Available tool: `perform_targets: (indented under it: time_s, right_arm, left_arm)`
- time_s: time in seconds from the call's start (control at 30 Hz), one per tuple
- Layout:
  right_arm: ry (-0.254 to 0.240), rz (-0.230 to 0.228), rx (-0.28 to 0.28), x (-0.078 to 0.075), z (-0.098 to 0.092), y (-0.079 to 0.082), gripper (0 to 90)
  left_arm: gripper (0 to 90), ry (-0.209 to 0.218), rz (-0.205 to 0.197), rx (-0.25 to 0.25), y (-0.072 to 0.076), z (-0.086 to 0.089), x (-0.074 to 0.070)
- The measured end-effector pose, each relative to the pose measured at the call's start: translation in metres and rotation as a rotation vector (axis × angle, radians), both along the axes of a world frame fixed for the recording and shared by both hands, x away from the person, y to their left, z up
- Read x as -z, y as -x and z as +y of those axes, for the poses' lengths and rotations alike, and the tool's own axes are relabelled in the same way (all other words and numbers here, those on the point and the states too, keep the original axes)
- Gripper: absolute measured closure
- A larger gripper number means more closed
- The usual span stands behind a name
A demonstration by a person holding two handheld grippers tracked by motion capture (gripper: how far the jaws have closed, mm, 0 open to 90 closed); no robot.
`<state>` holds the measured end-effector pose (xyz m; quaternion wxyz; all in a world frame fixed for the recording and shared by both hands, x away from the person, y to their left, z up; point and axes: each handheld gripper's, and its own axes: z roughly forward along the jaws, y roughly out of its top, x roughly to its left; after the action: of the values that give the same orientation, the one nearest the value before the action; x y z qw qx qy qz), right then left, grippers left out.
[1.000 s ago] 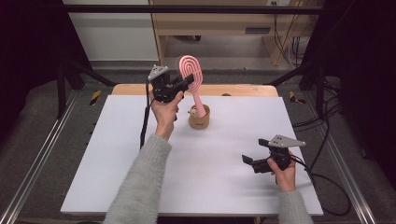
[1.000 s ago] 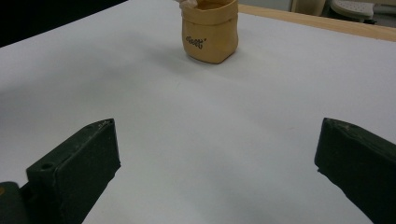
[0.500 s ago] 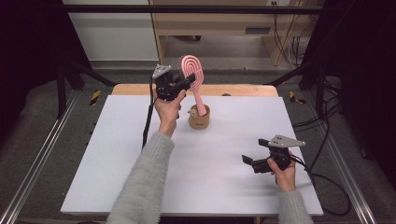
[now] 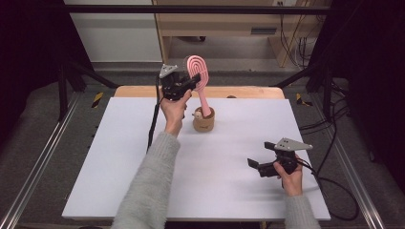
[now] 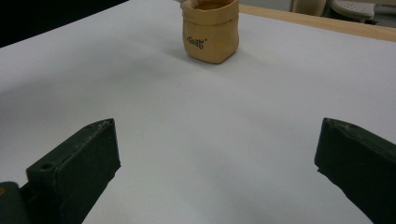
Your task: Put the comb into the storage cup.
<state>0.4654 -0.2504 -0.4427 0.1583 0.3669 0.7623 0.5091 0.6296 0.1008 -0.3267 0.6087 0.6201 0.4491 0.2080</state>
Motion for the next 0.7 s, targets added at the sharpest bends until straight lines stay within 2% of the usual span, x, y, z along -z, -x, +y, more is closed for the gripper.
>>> perform_targets:
  time_s: [0.4,0.7]
  right_arm:
    - [-0.001,-0.001,-0.001,0.0,0.0,0.0,0.2]
    - [-0.003,0.001,-0.003,0.0,0.0,0.0,0.2]
  left_arm:
    - [63.2,-0.015,0.012,0.001,-0.005,-0.002,0.008]
    - [63.2,-0.011,0.029,0.005,-0.007,-0.001,0.018]
